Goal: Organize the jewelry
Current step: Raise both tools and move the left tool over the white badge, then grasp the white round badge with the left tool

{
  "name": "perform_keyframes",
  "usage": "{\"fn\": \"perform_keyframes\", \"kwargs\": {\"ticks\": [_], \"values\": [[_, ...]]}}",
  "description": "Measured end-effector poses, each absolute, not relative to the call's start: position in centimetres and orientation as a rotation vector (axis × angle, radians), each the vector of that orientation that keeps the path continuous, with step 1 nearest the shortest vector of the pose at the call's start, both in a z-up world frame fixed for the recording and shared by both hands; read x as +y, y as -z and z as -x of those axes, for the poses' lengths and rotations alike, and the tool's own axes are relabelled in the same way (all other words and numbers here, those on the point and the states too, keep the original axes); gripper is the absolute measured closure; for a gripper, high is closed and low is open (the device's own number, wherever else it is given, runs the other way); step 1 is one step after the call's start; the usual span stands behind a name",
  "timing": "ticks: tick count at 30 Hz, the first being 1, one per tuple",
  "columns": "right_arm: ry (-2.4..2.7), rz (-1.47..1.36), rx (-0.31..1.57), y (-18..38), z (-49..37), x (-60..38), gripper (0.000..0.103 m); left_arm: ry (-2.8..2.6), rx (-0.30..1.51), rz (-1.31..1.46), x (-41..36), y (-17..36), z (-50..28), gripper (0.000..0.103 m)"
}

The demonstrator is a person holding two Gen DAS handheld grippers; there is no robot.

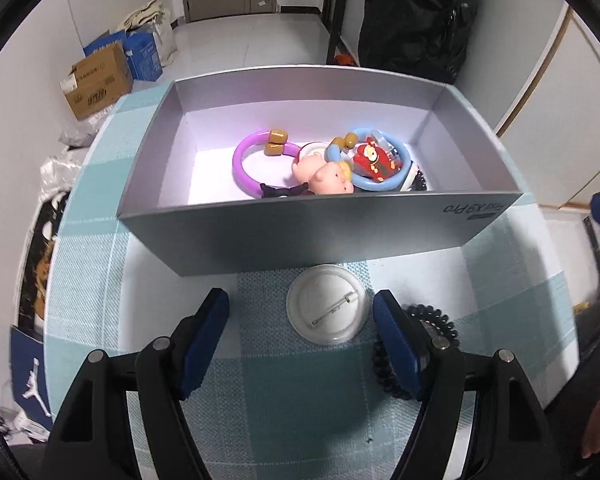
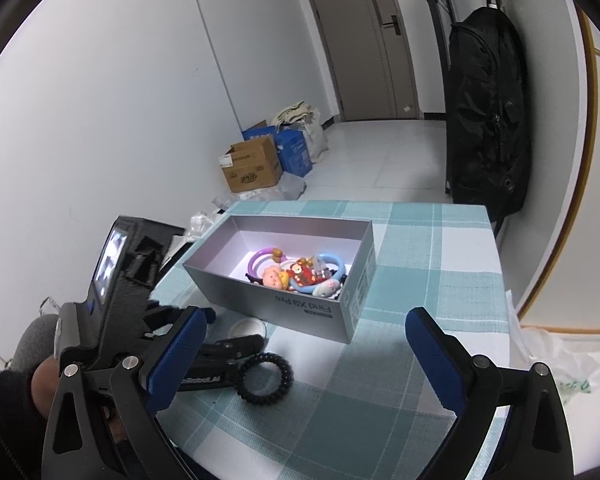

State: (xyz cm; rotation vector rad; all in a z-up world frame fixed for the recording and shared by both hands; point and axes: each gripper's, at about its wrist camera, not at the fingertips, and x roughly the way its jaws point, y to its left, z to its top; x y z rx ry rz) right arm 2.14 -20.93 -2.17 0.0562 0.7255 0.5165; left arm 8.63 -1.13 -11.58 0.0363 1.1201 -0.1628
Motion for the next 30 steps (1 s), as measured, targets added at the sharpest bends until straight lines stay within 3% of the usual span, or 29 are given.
{"fn": "perform_keyframes", "kwargs": {"ticks": [6,8,10,30], "values": [[-0.518,-0.035,0.739,2.5,-2.0,-20.5,0.002,0.180,1.124,-0.079,-1.1,11.6,-8.4,0.039],[-0.517,-0.029,0.748,2.6,-1.9,-20.3,0.002,0.190,1.116,-0.083,-1.2,11.4,-8.3,0.048],[-0.514,-0.020,0.756,2.8,-1.9,-20.1,0.002,0.208,1.105,-0.090,-1.4,11.3,-8.1,0.065],[-0.494,0.037,0.945,7.0,-3.0,-18.9,0.002,0.272,1.128,0.087,1.4,10.2,-7.9,0.065]]}}
